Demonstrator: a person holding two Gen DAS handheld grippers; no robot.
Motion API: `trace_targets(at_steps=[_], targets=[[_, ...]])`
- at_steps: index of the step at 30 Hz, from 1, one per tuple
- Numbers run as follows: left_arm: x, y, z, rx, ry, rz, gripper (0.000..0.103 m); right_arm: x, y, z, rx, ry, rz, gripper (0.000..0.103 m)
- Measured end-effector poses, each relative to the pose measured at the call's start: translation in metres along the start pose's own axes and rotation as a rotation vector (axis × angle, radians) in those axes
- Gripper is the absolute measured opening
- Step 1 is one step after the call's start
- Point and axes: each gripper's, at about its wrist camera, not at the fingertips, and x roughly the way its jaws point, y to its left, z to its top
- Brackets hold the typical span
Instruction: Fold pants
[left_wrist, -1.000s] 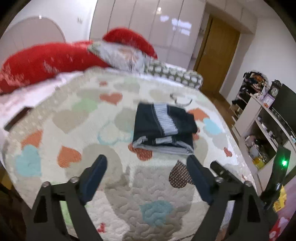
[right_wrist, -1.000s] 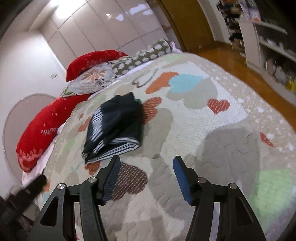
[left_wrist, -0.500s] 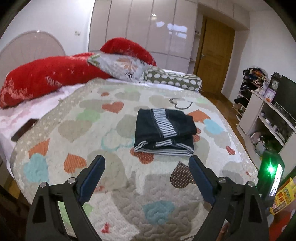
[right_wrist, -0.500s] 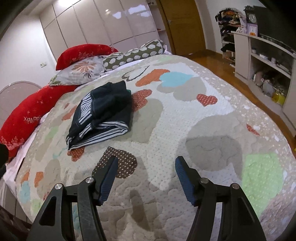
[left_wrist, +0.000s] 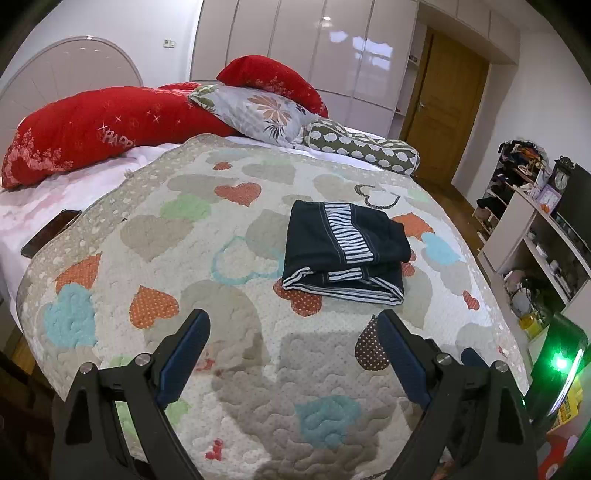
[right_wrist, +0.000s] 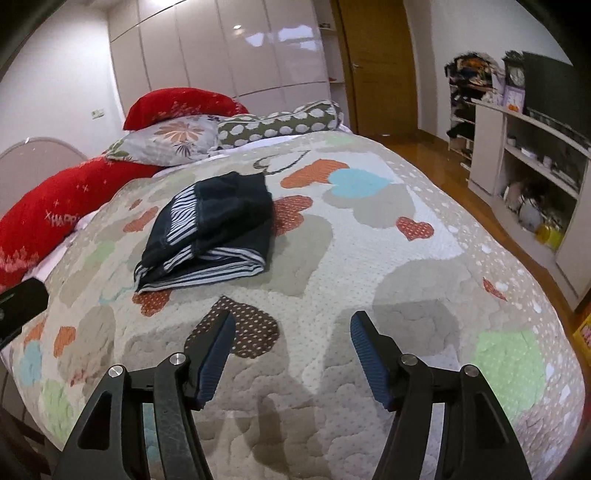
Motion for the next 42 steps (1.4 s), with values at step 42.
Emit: trace_targets(at_steps=[42], targets=[[0.006,0.003,-0.009,0.032,0.073,-0.037,0.091,-0.001,0.018,-0.009,-0.071,0.040,-0.022,0.074]])
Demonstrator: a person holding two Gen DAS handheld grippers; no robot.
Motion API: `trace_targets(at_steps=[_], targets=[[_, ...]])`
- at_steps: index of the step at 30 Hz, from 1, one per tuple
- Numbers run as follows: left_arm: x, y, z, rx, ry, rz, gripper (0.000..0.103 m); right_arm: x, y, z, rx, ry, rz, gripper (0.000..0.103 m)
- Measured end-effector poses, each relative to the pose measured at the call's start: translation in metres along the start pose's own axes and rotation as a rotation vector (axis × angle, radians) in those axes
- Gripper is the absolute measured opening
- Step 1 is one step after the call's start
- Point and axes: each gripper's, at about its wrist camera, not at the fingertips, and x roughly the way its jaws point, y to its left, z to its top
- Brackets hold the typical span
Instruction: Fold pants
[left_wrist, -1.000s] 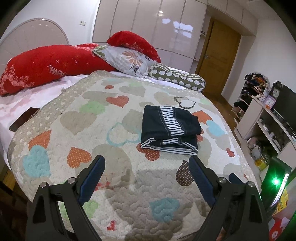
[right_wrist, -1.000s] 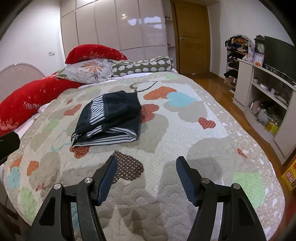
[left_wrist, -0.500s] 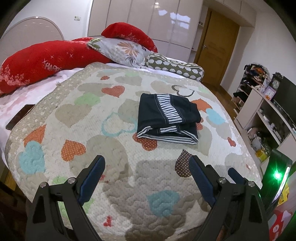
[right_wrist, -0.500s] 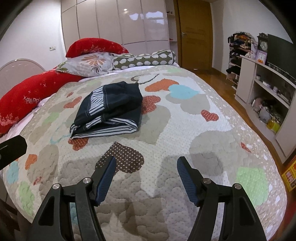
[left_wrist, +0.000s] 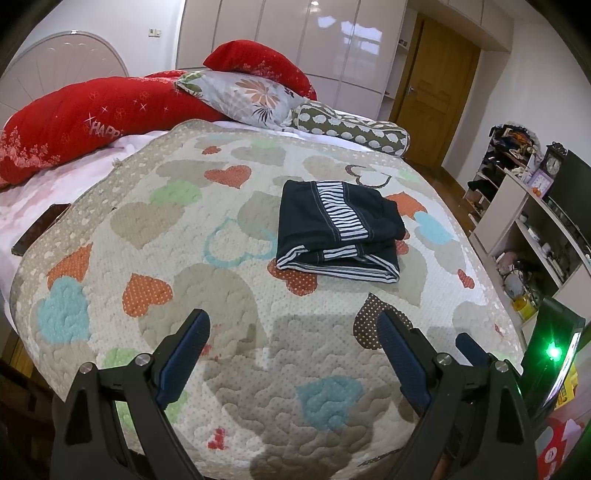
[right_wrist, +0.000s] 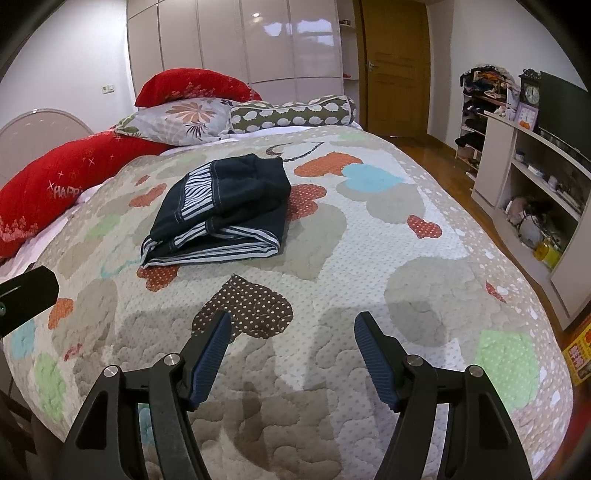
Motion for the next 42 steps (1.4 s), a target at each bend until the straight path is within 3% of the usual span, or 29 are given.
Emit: trace_targets(at_steps=[32,37,42], targets=[[0.026,-0.002,-0.003,-0.003,0.101,0.011,0.091,0.018,-0.020,-0.003,0.050,0.060,0.017,0.075],[0.042,0.016,0.013,-0.040,0.119,0.010,0.091,0.024,-0.031,0.006,0.071,0.060,0.064,0.075],[0.082,0.038,0.046,-0.083,0.147,-0.023,0.091,0.052,-0.050,0.046,0.185,0.113,0.233,0.076]])
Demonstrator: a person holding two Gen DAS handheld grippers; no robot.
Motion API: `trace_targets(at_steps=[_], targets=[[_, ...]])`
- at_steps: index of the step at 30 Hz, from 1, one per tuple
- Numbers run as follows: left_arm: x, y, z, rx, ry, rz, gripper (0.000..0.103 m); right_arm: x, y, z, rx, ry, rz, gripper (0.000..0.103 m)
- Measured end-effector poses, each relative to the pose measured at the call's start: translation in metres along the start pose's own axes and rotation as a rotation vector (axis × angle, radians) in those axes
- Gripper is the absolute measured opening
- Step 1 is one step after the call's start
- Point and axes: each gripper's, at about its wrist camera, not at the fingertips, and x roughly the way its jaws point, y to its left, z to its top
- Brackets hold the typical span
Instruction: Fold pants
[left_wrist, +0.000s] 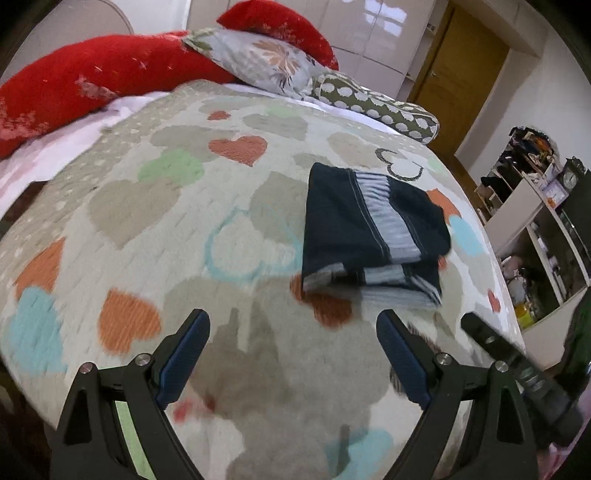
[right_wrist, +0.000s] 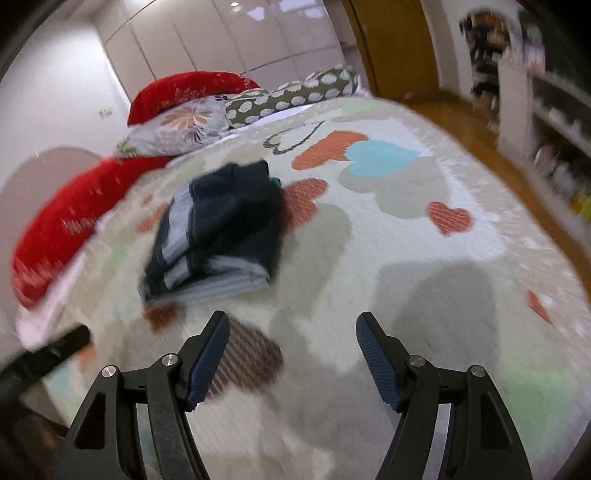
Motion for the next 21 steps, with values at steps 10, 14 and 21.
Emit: trace_targets(at_steps=[10,14,21], targets=[[0.101,-0.010,0.052,-0.043,0.156,-0.261,0.091,0.103,-0.014,0.073,0.236,0.147,0.316,0.076],[0.094,-0.031,0.055,0.011,0.173,-0.306,0.054,0.122,-0.004,0.085,0.265,0.193,0.387,0.035],[0.054,-0.047,0.042,0.045,0.125,-0.310,0.056,0.079,-0.001,0.085,0.231,0.161,0.446,0.029]])
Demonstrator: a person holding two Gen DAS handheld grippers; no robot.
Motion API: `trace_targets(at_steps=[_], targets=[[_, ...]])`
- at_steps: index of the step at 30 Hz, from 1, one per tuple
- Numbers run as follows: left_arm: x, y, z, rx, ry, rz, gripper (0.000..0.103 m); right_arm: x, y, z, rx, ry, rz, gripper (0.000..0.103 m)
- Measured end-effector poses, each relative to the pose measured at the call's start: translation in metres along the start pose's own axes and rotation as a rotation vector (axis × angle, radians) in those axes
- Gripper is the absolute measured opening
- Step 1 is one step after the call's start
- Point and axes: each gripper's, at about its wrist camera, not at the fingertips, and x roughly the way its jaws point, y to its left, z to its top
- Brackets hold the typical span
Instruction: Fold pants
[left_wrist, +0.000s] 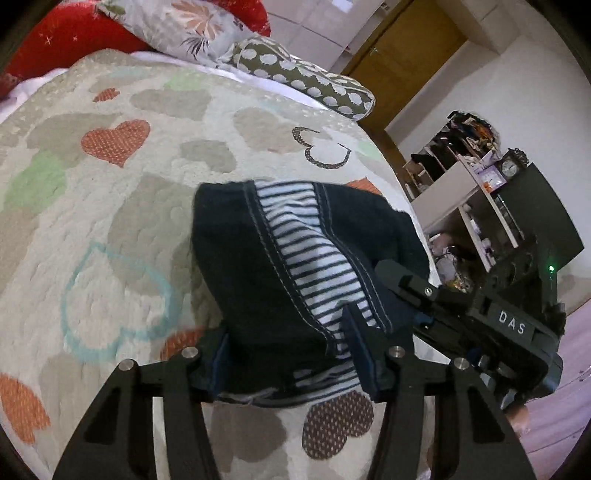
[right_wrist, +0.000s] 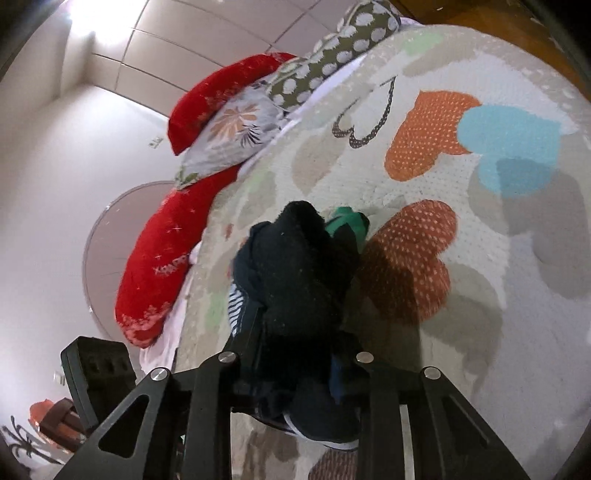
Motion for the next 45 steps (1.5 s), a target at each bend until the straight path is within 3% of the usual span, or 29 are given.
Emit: trace_targets(at_steps=[2,4,6,10,12,16,20,22,26,30,32,36,39,42,45], targets=[[0.006,0.000,-0.010,0.004,0.014,0.066,0.066,-0.009,-0.003,-0.010,-0.009,-0.009,-0.020,0.035],[0.013,0.004,-0.018,0.008,0.035,0.118,0.066,-0.011,-0.010,-0.020,-0.036,-0.023,-0.126,0.046],[0.007,0.007,-0.026,0.000,0.025,0.117,0.066,-0.019,-0.013,-0.023,-0.064,-0.046,-0.200,0.047],[-0.022,0.001,-0.037,-0.003,-0.042,0.140,0.066,-0.059,0.011,-0.022,-0.150,-0.215,-0.235,0.047],[-0.036,-0.006,-0.044,0.008,-0.081,0.146,0.067,-0.067,0.036,-0.017,-0.225,-0.252,-0.200,0.047],[-0.055,-0.014,-0.058,0.023,-0.130,0.152,0.071,-0.029,0.052,0.001,-0.219,-0.103,-0.036,0.049],[-0.061,-0.012,-0.068,0.023,-0.120,0.159,0.072,0.034,0.015,0.017,-0.053,0.018,-0.120,0.049],[-0.064,-0.010,-0.071,0.030,-0.129,0.169,0.072,0.041,-0.001,0.015,0.023,0.037,-0.105,0.049],[-0.075,-0.012,-0.075,0.038,-0.185,0.201,0.076,-0.002,0.020,0.001,-0.051,-0.051,-0.073,0.051],[-0.095,-0.025,-0.080,0.073,-0.279,0.254,0.077,-0.055,0.040,-0.033,-0.167,-0.188,-0.179,0.059],[-0.112,-0.034,-0.084,0.093,-0.362,0.306,0.082,-0.076,0.045,-0.055,-0.224,-0.253,-0.247,0.059],[-0.160,-0.051,-0.097,0.120,-0.590,0.414,0.103,-0.099,0.052,-0.088,-0.276,-0.303,-0.315,0.059],[-0.196,-0.067,-0.108,0.129,-0.745,0.480,0.103,-0.120,0.055,-0.108,-0.288,-0.331,-0.332,0.060],[-0.212,-0.080,-0.109,0.139,-0.744,0.537,0.103,-0.133,0.060,-0.122,-0.289,-0.357,-0.330,0.061],[-0.213,-0.084,-0.106,0.149,-0.678,0.480,0.103,-0.140,0.068,-0.131,-0.327,-0.387,-0.353,0.063]])
